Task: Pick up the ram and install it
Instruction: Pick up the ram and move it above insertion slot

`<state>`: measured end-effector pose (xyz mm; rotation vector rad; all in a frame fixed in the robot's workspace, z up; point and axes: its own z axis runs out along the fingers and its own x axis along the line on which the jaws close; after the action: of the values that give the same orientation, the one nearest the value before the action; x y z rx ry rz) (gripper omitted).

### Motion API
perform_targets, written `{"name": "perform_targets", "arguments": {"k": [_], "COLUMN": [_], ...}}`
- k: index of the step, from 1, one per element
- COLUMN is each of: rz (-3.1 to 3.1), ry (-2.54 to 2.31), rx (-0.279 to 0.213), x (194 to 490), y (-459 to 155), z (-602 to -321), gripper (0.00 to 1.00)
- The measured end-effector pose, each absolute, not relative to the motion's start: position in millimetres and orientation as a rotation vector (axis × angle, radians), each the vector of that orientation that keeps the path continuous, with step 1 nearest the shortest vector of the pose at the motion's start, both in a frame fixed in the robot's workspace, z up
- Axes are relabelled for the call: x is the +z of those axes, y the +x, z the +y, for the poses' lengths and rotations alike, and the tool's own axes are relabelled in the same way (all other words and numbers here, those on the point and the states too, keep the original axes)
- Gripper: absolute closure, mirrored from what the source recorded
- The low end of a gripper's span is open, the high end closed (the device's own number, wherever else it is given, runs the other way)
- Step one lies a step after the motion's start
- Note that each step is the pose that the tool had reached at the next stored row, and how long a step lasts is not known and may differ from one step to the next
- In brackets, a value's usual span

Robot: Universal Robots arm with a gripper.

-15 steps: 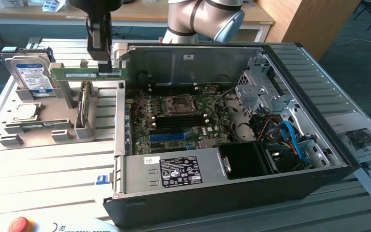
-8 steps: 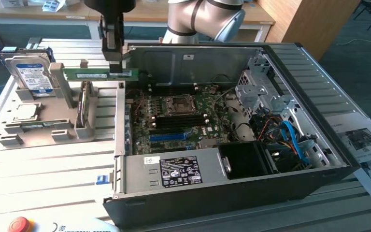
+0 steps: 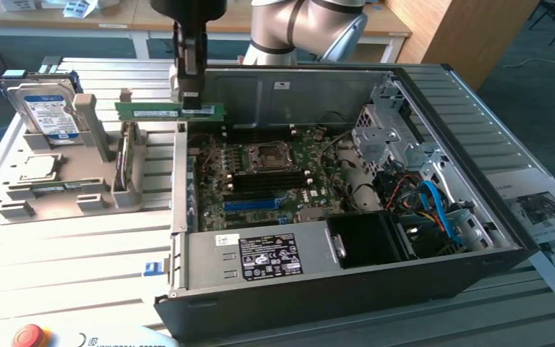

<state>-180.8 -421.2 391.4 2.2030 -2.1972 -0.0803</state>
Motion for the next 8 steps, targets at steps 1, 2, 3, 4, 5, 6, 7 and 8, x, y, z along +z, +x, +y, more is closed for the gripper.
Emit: {"name": "perform_targets", "arguments": {"k": [1, 2, 3, 4, 5, 6, 7, 8], "rz": [-2.197, -2.197, -2.196, -2.196, -2.196, -2.196, -2.196, -2.195], "ry": [2.203, 2.203, 2.202, 2.202, 2.202, 2.202, 2.202, 2.201], "rx": [-0.081, -0.081, -0.082, -0.082, -0.083, -0.083, -0.083, -0.084], "x": [391.4, 391.4, 391.4, 391.4, 391.3, 391.4, 391.4, 391.3], "y": [-177.5, -174.3, -171.1, -167.9, -164.6, -161.2, -157.5, -154.2], "z": [-421.4, -421.7, -421.9, -422.2, -422.4, -422.7, -423.0, -423.3], "gripper": [0.88, 0.88, 0.88, 0.88, 0.88, 0.88, 0.88, 0.88]}}
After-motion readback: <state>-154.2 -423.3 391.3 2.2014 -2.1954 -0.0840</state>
